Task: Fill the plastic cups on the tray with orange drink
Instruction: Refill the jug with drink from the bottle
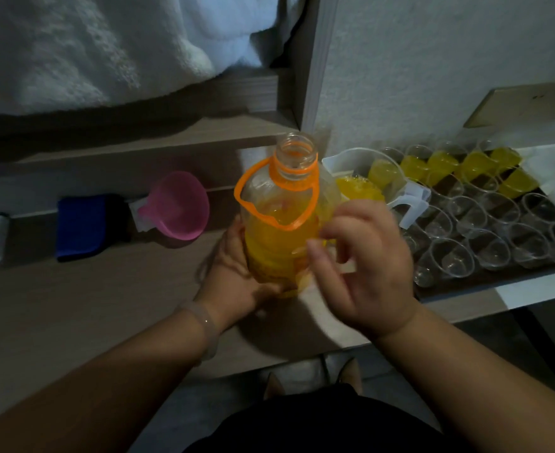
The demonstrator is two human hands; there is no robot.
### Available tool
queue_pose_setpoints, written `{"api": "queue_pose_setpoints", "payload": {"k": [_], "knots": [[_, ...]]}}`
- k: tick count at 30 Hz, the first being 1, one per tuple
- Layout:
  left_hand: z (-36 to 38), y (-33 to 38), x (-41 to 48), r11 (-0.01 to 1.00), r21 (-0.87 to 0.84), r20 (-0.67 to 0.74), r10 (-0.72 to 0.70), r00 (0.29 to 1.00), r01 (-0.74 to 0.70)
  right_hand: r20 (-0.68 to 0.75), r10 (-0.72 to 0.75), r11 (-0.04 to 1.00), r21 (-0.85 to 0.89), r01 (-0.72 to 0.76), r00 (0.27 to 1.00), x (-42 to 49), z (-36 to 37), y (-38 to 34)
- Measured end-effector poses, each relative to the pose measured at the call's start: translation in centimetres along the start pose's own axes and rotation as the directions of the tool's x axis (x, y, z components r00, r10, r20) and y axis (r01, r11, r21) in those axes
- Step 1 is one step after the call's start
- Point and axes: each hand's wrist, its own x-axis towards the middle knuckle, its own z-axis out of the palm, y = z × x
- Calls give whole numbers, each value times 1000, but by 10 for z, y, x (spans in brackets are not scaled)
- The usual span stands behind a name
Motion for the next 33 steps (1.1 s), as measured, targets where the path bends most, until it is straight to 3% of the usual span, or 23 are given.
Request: {"api": "queue_pose_setpoints", "payload": {"k": [2, 4, 6, 8, 10, 13, 18, 26, 33], "knots": [[-3, -2, -6, 1000, 6, -41, -15, 999, 15, -102, 197, 980, 9, -197, 975, -3, -7, 13], [-8, -10, -11, 996, 88, 25, -9, 1000, 7, -195, 386, 920, 6, -393, 902, -7, -15, 31], [-15, -10, -19, 937, 350, 176, -53, 983, -12, -255, 534, 832, -9, -555, 806, -12, -25, 51], [-20, -6, -33, 837, 514, 310, 21, 951, -186, -269, 624, 749, -62, -660, 733, -16, -35, 68], [-19, 8, -42, 833, 420, 414, 177, 893, -360, -241, 671, 697, -120, -707, 701, -15, -43, 79], [-9, 33, -43, 822, 234, 521, 344, 781, -519, -124, 697, 667, -249, -702, 706, -8, -52, 90], [10, 84, -39, 821, -5, 489, 500, 715, -571, 124, 774, 606, -432, -668, 621, 4, -55, 103], [42, 116, -30, 818, -82, 429, 545, 720, -570, 227, 758, 613, -566, -551, 611, 7, -52, 124], [58, 122, -21, 831, -53, 398, 527, 751, -554, 297, 737, 657, -525, -541, 607, 7, -58, 129]]}}
